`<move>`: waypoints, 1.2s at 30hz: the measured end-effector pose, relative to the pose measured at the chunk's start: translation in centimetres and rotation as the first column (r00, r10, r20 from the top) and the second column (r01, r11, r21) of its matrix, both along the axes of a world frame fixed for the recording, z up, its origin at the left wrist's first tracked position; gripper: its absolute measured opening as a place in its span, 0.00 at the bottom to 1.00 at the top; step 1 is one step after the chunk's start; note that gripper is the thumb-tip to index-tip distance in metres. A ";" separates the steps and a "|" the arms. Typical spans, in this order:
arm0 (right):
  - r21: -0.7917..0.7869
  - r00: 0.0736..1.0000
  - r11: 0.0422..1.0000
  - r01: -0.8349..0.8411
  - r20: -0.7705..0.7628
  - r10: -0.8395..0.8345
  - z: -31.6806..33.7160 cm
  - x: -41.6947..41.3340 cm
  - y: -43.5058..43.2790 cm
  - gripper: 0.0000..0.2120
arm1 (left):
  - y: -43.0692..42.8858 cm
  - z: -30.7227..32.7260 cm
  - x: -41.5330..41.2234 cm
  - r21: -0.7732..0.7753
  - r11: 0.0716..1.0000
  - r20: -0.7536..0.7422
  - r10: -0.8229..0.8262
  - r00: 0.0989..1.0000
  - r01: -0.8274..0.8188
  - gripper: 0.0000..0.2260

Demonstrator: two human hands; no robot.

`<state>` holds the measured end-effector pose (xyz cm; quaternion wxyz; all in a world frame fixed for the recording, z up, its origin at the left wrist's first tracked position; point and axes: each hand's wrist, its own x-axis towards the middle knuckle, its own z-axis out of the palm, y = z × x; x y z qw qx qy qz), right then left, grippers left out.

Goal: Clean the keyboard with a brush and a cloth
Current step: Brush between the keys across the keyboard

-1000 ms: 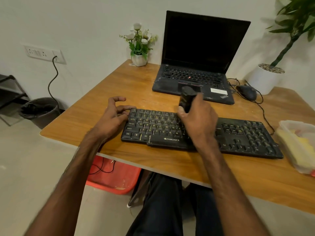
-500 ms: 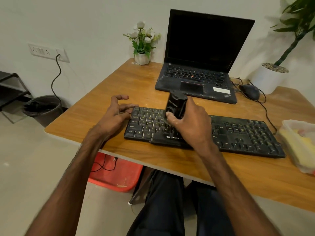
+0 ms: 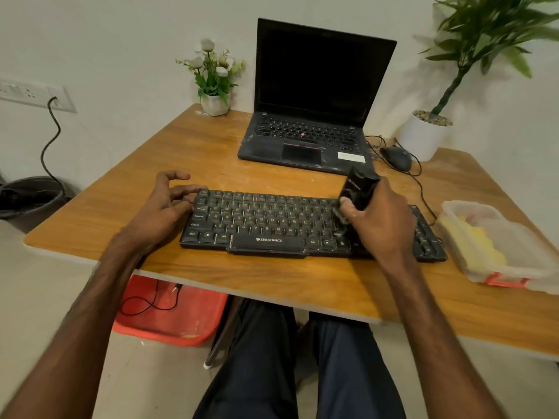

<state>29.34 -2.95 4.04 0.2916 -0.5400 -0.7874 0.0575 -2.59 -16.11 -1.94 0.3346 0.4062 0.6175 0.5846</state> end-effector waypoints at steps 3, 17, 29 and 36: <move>0.006 0.999 0.999 -0.042 0.007 0.042 -0.4 0.5 -0.9 0.27 | 0.0 0.2 0.1 -0.010 1.000 0.003 0.001 1.000 -0.001 0.21; -0.089 0.977 0.973 -0.214 -0.045 0.210 -1.5 0.3 -5.6 0.30 | -0.1 0.4 0.6 -0.008 1.000 0.022 0.008 1.000 -0.008 0.20; -0.112 0.938 0.932 -0.345 -0.079 0.337 -1.8 -5.8 -8.6 0.29 | -0.3 0.8 0.6 -0.024 1.000 0.030 0.001 1.000 0.000 0.21; -0.117 0.790 0.781 -0.613 -0.106 0.604 -1.0 -14.3 -6.3 0.29 | -0.5 0.7 0.2 -0.005 1.000 0.085 -0.024 0.996 0.025 0.26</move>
